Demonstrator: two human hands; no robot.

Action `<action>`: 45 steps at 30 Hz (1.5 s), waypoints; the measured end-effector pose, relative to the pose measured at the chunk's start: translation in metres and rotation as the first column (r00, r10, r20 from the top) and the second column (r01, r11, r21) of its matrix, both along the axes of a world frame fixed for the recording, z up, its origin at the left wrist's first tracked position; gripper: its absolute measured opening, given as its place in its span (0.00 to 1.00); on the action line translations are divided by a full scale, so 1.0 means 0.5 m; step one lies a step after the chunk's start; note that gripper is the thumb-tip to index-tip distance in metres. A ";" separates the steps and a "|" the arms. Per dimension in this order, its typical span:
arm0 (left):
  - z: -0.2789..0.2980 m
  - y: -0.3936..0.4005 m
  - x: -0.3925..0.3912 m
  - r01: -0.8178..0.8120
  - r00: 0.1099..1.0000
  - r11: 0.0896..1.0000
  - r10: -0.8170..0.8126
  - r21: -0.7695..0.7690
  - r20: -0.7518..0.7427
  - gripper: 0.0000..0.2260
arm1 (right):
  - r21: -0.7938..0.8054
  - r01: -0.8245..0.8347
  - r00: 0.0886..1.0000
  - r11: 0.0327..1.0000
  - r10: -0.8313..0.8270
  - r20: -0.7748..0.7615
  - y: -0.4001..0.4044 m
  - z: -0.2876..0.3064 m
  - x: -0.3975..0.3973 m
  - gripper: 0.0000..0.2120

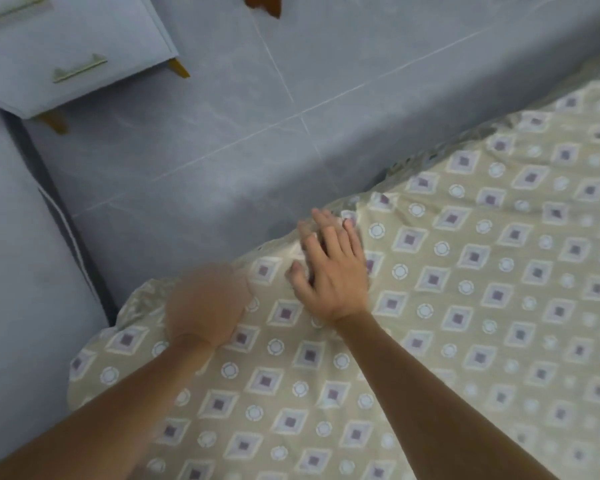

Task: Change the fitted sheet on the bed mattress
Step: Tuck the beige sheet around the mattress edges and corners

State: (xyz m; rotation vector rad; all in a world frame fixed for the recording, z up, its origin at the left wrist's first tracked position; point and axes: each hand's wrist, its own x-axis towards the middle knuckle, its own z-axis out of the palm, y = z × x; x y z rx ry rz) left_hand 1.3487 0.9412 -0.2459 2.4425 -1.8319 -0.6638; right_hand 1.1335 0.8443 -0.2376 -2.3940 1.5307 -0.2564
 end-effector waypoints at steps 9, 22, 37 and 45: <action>0.007 -0.303 -0.233 0.439 0.891 0.885 -0.451 -0.154 -0.054 0.25 | -0.083 0.549 0.814 0.831 -0.555 -0.170 -0.015 0.002 -0.171 0.34; -0.023 -0.340 -0.267 0.506 0.850 0.853 -0.519 -0.129 -0.096 0.23 | -0.081 0.565 0.806 0.821 -0.570 -0.158 -0.035 -0.039 -0.184 0.35; -0.025 -0.350 -0.271 0.492 0.843 0.870 -0.483 -0.022 -0.236 0.22 | -0.097 0.579 0.799 0.810 -0.587 -0.130 -0.034 -0.046 -0.187 0.35; -0.029 -0.351 -0.270 0.473 0.851 0.881 -0.460 -0.012 -0.254 0.22 | -0.095 0.587 0.797 0.804 -0.595 -0.106 -0.032 -0.051 -0.187 0.35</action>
